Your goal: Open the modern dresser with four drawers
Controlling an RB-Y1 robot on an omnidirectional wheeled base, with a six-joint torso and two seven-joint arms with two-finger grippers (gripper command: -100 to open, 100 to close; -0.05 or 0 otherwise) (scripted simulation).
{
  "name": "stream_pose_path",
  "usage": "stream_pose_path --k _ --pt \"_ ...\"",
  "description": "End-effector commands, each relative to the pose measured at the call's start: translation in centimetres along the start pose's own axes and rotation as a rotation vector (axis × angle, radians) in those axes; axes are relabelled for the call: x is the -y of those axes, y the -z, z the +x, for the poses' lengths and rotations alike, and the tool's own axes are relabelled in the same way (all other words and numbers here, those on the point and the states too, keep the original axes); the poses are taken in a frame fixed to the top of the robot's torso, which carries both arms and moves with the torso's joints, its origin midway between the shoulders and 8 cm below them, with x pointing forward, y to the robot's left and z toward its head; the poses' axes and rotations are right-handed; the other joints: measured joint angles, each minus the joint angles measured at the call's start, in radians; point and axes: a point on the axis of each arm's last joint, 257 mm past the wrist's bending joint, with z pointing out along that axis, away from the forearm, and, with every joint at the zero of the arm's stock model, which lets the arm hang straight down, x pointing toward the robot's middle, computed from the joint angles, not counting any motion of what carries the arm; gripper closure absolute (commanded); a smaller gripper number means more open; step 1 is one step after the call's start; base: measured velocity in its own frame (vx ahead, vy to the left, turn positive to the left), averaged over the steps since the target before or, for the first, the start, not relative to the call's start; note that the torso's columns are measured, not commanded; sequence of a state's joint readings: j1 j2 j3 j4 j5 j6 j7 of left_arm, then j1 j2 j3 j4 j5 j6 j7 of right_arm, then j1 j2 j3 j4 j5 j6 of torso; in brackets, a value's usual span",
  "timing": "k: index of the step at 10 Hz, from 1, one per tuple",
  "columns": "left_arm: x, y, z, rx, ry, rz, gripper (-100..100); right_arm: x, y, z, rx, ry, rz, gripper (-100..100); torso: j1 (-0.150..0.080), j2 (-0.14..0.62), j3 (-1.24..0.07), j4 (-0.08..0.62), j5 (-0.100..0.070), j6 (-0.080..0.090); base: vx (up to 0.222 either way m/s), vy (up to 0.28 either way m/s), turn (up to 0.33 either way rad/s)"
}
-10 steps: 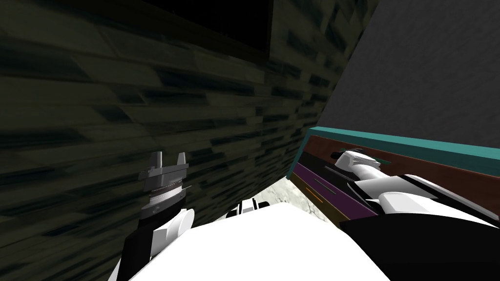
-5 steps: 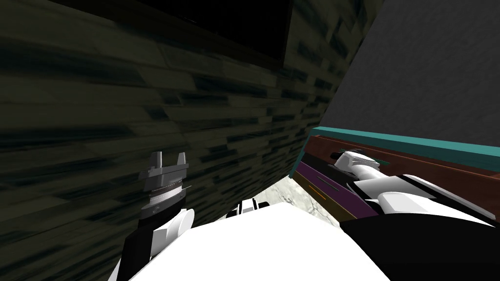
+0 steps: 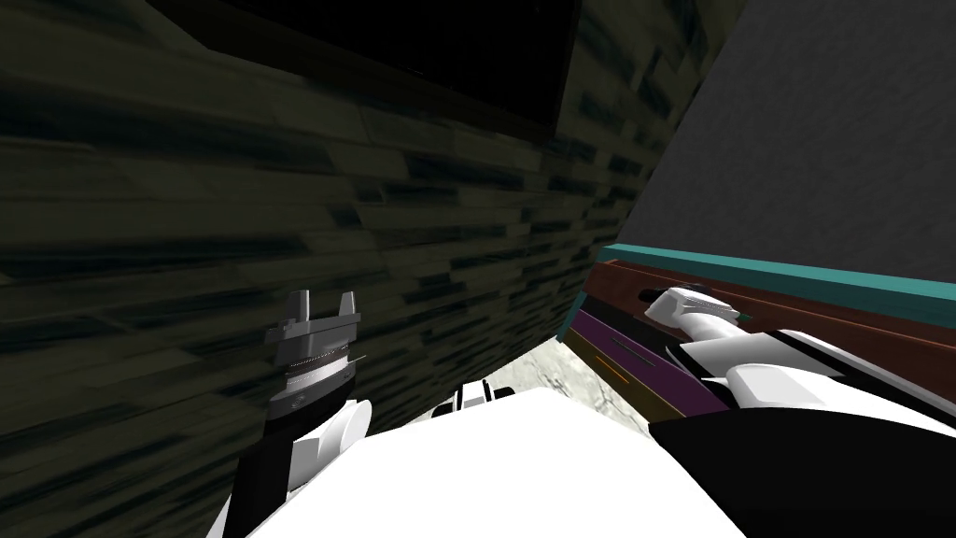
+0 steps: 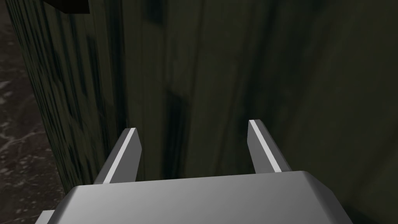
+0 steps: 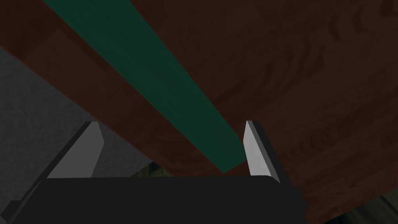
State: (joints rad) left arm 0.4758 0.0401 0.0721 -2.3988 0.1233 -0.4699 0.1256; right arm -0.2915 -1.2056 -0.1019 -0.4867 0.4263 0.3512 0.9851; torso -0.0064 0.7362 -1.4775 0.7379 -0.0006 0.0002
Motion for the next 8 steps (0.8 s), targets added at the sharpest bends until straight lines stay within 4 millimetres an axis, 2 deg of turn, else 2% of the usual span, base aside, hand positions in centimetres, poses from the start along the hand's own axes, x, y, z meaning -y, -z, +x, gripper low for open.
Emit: stream_pose_path --k 1,2,5,7,8 --pt "0.0 0.0 0.0 0.0 0.0 0.0 0 2.0 -0.3 0.2 -0.014 0.0 0.012 -100 0.004 0.001 0.001 0.0 0.001 0.0 -0.019 -0.015 0.077" --pt "0.0 0.0 0.0 0.0 0.0 0.0 0 2.0 -0.3 0.2 -0.015 -0.002 0.011 -100 0.008 0.002 0.001 0.0 0.002 -0.001 -0.015 -0.004 0.026" --pt "0.0 0.0 0.0 0.0 0.0 0.0 0 4.3 -0.6 0.7 -0.034 -0.007 0.024 -100 0.012 0.004 0.002 0.002 0.005 0.0 -0.024 0.013 0.071" --pt "0.0 0.0 0.0 0.0 0.0 0.0 0 4.3 -0.6 0.7 -0.034 -0.007 0.024 -100 0.014 0.004 0.002 0.003 0.009 0.0 -0.008 0.004 0.015" --pt "0.0 0.0 0.0 0.0 0.0 0.0 0 5.1 -0.7 0.9 -0.04 -0.009 0.029 -100 0.014 0.004 0.002 0.002 0.008 0.001 -0.007 0.008 0.048"
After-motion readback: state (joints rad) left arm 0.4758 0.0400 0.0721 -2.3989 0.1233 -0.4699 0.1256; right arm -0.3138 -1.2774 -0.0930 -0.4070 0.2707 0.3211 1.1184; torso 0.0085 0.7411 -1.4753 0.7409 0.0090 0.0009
